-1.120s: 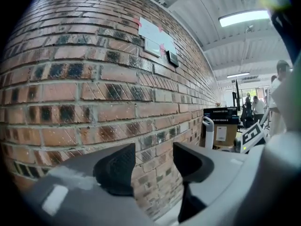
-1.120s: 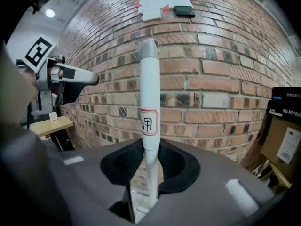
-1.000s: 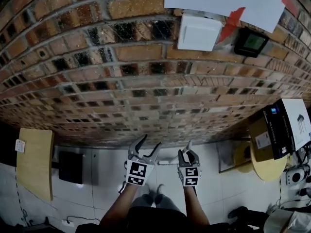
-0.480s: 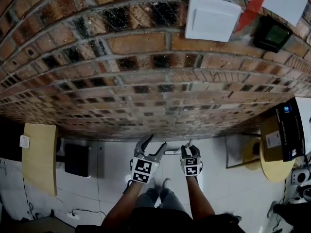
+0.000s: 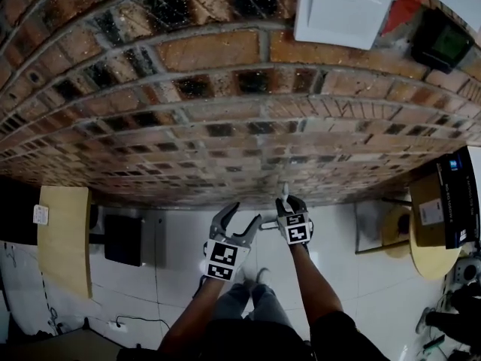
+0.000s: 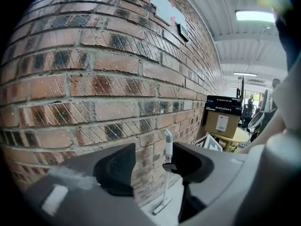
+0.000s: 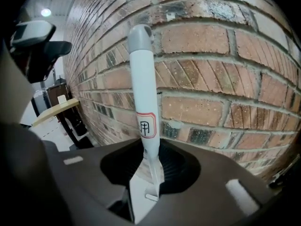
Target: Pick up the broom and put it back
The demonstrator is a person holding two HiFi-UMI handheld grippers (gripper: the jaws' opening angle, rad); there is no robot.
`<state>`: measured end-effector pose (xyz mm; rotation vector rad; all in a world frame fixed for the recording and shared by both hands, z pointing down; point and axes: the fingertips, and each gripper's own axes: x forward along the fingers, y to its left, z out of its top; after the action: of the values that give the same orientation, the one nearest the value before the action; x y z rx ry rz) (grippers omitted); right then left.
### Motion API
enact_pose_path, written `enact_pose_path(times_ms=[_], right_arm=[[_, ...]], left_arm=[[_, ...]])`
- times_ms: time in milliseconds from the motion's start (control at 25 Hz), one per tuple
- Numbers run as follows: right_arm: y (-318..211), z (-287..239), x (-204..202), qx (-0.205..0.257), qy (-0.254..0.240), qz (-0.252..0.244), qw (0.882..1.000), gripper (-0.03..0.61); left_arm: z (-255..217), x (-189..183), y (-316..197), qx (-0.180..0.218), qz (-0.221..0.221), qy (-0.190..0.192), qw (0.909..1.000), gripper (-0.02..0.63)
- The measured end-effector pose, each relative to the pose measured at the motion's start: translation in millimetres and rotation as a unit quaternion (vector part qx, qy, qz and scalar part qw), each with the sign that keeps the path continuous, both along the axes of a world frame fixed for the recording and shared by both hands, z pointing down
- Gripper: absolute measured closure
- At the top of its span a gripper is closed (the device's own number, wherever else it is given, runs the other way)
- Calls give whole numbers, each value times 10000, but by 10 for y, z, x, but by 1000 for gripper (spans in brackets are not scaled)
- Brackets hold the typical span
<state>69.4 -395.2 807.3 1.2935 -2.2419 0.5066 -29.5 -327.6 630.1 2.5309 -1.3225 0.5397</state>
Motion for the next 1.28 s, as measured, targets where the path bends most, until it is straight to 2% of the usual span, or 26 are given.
enact_pose_path(times_ms=[280,400,480,520,680,800,960,1040,1160,1280], right_arm=[[-326,40,-28,-36,-201,181,9996,474],[-365,140,-15,-231,-192,233,9993,474],[-337,235,27,-396,-206,283,9986,441],[-313,256,44,-435,-244,300,9983,404],[-149,185,164,-411,-307,380,9980,320],[-14,-176,249,-38,-504,550,9972,313],[228,-975,325,708,-785,798,9912,313],[342,-1461,310,1134,-914,868,9855,313],[589,-2205,194,1783,-831,811,9771,313],[892,-2888,87,2384,-904,909,9627,313]], left_arm=[[60,-165,-3,-46,-90,-62,9999,364],[86,-229,-5,-69,-138,-60,9999,363],[89,-256,-4,-73,-164,-50,9998,364],[86,-266,-5,-67,-172,-44,9998,364],[8,-291,-42,38,-224,66,9997,365],[-177,-323,-78,264,-298,173,9991,372],[-506,-346,-45,574,-295,276,9975,372],[-730,-364,12,749,-281,361,9961,372],[-1105,-440,175,1064,-304,465,9928,372],[-1462,-581,375,1419,-391,655,9869,372]])
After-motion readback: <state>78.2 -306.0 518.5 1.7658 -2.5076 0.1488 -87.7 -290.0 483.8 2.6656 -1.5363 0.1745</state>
